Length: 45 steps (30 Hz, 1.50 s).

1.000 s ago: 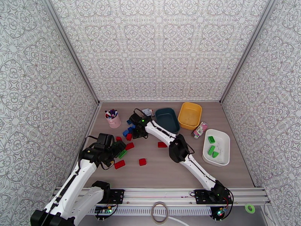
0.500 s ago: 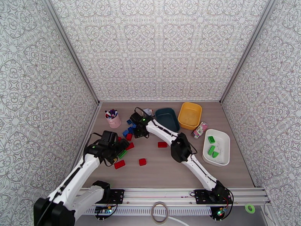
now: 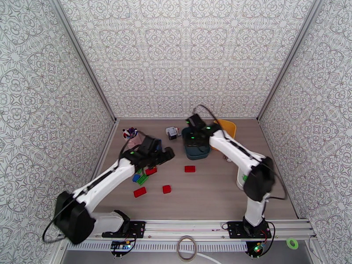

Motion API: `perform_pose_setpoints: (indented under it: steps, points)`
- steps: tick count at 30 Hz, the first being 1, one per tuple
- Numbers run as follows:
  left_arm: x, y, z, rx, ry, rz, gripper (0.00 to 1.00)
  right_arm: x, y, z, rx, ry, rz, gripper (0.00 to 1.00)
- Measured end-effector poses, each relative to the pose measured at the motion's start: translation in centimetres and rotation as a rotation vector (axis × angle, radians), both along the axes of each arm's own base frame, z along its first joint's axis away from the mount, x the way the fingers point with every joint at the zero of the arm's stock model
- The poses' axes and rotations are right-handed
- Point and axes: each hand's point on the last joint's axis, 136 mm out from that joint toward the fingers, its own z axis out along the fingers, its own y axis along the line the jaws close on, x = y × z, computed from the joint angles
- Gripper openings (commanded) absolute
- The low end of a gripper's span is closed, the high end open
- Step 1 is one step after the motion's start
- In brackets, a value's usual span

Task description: Sort the legos into containers by color

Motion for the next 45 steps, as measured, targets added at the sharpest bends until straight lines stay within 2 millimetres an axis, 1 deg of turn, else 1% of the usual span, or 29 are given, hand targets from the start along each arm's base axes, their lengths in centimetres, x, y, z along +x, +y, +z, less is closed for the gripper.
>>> perform_pose_setpoints:
  steps: [3, 4, 6, 7, 9, 11, 12, 14, 15, 18, 21, 22, 23, 25, 27, 29, 31, 33, 35, 37, 40, 43, 45]
  points:
    - [0.7, -4.8, 0.3, 0.011, -0.028, -0.123, 0.99, -1.2, -5.7, -0.6, -0.013, 0.022, -0.112, 0.2]
    - [0.9, -6.3, 0.3, 0.013, -0.037, -0.161, 0.99, -1.5, -7.2, -0.7, -0.015, 0.026, -0.145, 0.2]
    - [1.0, -9.5, 0.4, 0.018, -0.056, -0.243, 0.99, -2.5, -10.9, -0.7, -0.015, 0.025, -0.222, 0.2]
    - [1.0, -11.1, 0.6, 0.017, -0.067, -0.282, 0.99, -3.0, -12.3, -0.6, -0.012, 0.023, -0.254, 0.2]
    - [0.9, -14.7, 0.9, 0.011, -0.092, -0.369, 0.99, -4.0, -15.9, -0.3, -0.003, 0.018, -0.34, 0.2]
    - [0.4, -17.6, 1.2, 0.005, -0.112, -0.441, 0.99, -4.9, -18.9, -0.3, 0.002, 0.019, -0.418, 0.2]
    - [0.0, -19.3, 1.3, 0.001, -0.122, -0.484, 0.99, -5.5, -20.6, -0.4, 0.003, 0.025, -0.464, 0.2]
    - [-0.7, -22.0, 1.8, -0.006, -0.142, -0.553, 0.99, -6.5, -23.3, -0.9, 0.0, 0.045, -0.543, 0.2]
    - [-1.3, -23.5, 2.1, -0.013, -0.154, -0.59, 0.99, -7.1, -24.5, -1.3, -0.002, 0.06, -0.579, 0.2]
    - [-3.0, -26.7, 2.8, -0.021, -0.178, -0.682, 0.99, -8.6, -27.6, -2.8, 0.003, 0.115, -0.683, 0.2]
    - [-4.9, -29.2, 3.4, -0.022, -0.197, -0.758, 0.99, -9.9, -29.7, -4.6, 0.014, 0.179, -0.754, 0.21]
    - [-5.5, -29.6, 3.5, -0.02, -0.2, -0.774, 0.99, -10.1, -30.0, -5.1, 0.019, 0.198, -0.766, 0.23]
    - [-6.1, -30.1, 3.5, -0.018, -0.201, -0.793, 0.99, -10.3, -30.3, -5.7, 0.025, 0.222, -0.778, 0.27]
    - [-7.0, -30.4, 3.5, -0.011, -0.198, -0.815, 0.99, -10.5, -30.6, -6.5, 0.033, 0.254, -0.785, 0.37]
    - [-7.4, -30.3, 3.3, 0.002, -0.194, -0.822, 0.99, -10.5, -30.7, -7.0, 0.034, 0.273, -0.785, 0.48]
    - [-7.2, -29.9, 2.8, 0.022, -0.189, -0.812, 0.98, -10.5, -30.6, -7.0, 0.035, 0.275, -0.777, 0.53]
    - [-6.8, -28.8, 1.9, 0.052, -0.176, -0.793, 0.99, -10.5, -30.6, -7.0, 0.037, 0.274, -0.77, 0.57]
    - [-6.3, -27.2, 0.9, 0.086, -0.156, -0.761, 0.98, -10.5, -30.5, -7.0, 0.041, 0.275, -0.767, 0.6]
    - [-5.7, -25.5, 0.4, 0.114, -0.142, -0.723, 0.98, -10.5, -30.4, -6.9, 0.047, 0.272, -0.763, 0.6]
    - [-5.0, -23.7, 0.4, 0.137, -0.139, -0.68, 0.98, -10.4, -30.2, -6.7, 0.055, 0.263, -0.76, 0.61]
    - [-3.8, -20.6, 1.4, 0.16, -0.154, -0.598, 0.98, -10.4, -29.7, -5.8, 0.07, 0.23, -0.741, 0.6]
    - [-2.9, -17.2, 2.6, 0.173, -0.169, -0.508, 0.97, -10.1, -27.8, -4.9, 0.076, 0.204, -0.675, 0.6]
    - [-2.4, -14.6, 3.0, 0.182, -0.169, -0.438, 0.97, -9.5, -26.0, -4.4, 0.075, 0.189, -0.611, 0.6]
